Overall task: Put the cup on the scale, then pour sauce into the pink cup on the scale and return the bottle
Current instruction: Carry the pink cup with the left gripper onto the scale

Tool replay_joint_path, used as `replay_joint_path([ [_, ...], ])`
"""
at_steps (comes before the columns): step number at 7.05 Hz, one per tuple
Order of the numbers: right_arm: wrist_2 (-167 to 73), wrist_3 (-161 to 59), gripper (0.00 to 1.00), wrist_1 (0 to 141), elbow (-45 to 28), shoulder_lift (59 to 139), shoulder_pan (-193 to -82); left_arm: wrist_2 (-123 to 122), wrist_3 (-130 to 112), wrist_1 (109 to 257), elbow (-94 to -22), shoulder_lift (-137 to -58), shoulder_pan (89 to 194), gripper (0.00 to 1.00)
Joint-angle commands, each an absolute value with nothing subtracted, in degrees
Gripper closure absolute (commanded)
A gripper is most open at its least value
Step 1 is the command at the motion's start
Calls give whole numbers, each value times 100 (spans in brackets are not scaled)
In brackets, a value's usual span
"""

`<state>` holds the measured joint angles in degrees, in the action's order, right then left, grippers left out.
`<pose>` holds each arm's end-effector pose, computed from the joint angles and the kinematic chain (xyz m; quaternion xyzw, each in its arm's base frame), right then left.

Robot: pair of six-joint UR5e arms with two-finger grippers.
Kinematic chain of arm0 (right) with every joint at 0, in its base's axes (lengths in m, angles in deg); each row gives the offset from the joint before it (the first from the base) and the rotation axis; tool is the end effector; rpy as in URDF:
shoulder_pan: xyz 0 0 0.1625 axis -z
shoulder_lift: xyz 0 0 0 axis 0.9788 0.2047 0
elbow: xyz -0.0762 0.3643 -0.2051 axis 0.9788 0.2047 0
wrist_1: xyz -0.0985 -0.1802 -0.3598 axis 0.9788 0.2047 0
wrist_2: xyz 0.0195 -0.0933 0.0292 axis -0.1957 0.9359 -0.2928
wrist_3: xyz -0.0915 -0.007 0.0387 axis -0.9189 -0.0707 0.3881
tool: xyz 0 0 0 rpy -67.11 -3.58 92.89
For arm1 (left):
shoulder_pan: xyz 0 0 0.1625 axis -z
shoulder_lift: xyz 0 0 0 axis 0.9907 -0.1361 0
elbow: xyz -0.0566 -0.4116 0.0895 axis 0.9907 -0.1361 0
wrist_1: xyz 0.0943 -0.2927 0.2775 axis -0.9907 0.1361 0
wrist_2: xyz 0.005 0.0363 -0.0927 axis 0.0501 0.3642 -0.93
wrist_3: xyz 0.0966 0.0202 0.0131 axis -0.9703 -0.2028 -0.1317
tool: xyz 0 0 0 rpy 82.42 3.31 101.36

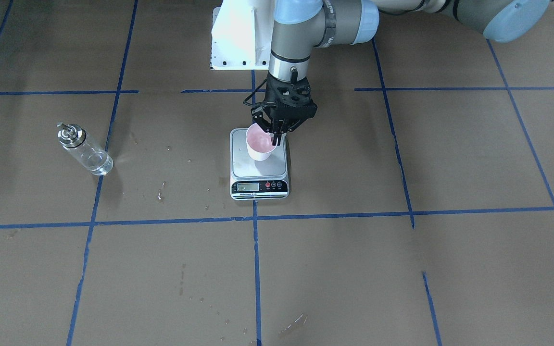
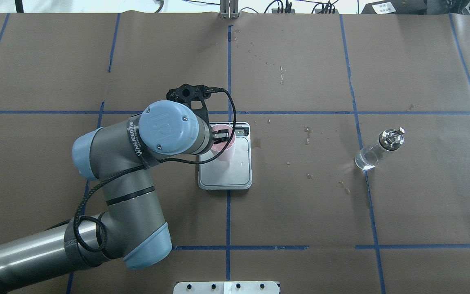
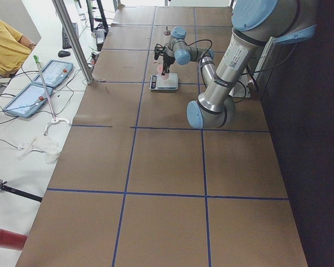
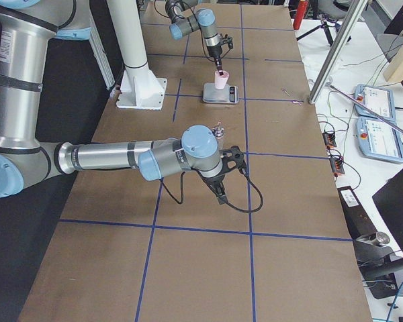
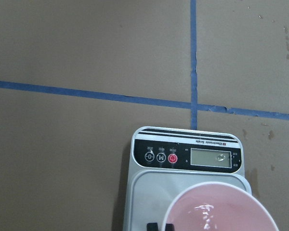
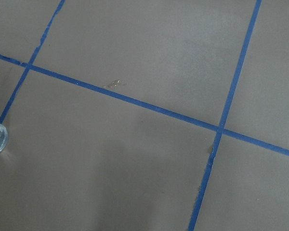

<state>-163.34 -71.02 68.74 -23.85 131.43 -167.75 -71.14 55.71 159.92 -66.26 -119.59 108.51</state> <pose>0.0546 -0.4143 0.5624 0.1740 -0.4066 -0.1052 0.8907 0.5425 -0.4130 0.1526 0.1290 0.4371 -0.1128 0.8829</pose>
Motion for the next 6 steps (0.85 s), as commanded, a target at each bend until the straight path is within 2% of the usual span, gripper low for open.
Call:
replay_joint_path([
  [1,-16334,-7110,0,6879,-2385,13143,-16775,-7025,5603,16030,-6494,-12021,10784,82],
  [2,-16334,-7110,0,6871,-2385,13143,-16775,-7025,5603,16030,-6494,-11995,10732,73],
  [3,-16334,-7110,0,6879,-2376,13143,-16775,-7025,5594,16030,-6494,-11986,10722,67],
  [4,-16334,-7110,0,6879,-2376,13143,-16775,-7025,5577,16030,-6503,-11986,10722,67],
  [5,-16334,-7110,0,6879,-2376,13143,-16775,-7025,5551,16021,-6546,-11977,10722,58],
  [6,-16334,-7110,0,6871,-2376,13143,-16775,-7025,5542,15995,-6634,-11959,10731,28],
])
